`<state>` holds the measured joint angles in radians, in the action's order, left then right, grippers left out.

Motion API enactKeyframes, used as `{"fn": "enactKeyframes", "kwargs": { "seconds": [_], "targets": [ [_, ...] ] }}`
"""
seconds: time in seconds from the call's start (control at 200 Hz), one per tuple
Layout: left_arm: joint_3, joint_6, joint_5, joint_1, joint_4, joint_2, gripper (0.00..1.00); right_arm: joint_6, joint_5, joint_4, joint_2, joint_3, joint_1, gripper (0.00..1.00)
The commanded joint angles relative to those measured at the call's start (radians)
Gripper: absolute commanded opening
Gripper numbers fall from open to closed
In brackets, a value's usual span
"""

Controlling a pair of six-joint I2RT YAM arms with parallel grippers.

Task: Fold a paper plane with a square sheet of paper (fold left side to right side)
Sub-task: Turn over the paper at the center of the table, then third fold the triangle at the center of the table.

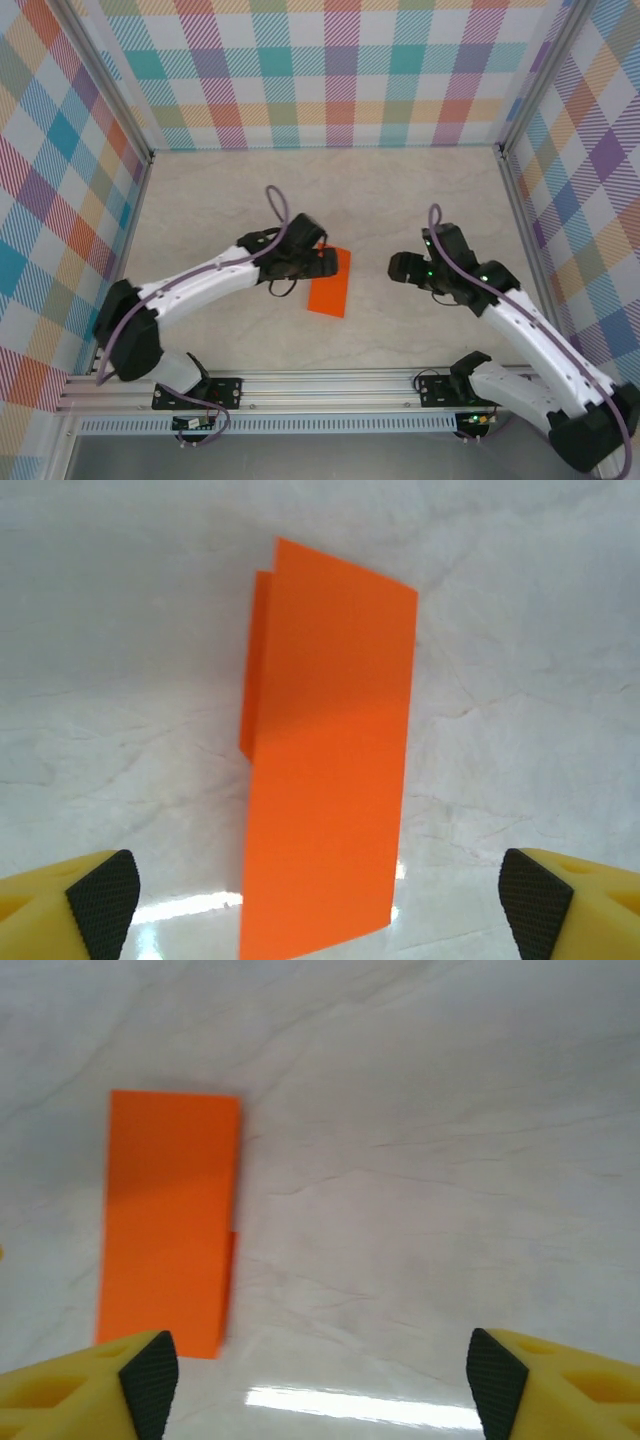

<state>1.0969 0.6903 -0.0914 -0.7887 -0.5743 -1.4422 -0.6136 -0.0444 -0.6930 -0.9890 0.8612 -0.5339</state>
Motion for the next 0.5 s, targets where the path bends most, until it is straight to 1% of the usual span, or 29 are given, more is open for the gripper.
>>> {"fn": "enactKeyframes", "kwargs": {
  "seconds": [0.0, 0.06, 0.11, 0.235, 0.37, 0.495],
  "targets": [
    [-0.168, -0.009, 0.183, 0.106, 0.201, 0.107, 0.97, -0.026, 0.317, 0.346, -0.158, -0.032, -0.017, 0.71],
    [-0.241, -0.009, 0.271, 0.163, 0.273, 0.146, 0.98, -0.042, 0.357, 0.446, -0.247, -0.025, -0.024, 0.68],
    [-0.288, -0.003, 0.332, 0.198, 0.344, 0.162, 0.98, -0.055, 0.36, 0.495, -0.314, -0.014, -0.024, 0.65],
    [-0.375, 0.023, 0.45, 0.25, 0.487, 0.149, 0.98, -0.063, 0.378, 0.615, -0.479, 0.023, -0.025, 0.61],
    [-0.393, 0.035, 0.508, 0.259, 0.572, 0.074, 0.97, -0.044, 0.383, 0.634, -0.652, 0.108, -0.025, 0.57],
    [-0.387, 0.044, 0.544, 0.26, 0.614, 0.003, 0.95, -0.037, 0.359, 0.641, -0.743, 0.152, -0.025, 0.56]
  ]
}}
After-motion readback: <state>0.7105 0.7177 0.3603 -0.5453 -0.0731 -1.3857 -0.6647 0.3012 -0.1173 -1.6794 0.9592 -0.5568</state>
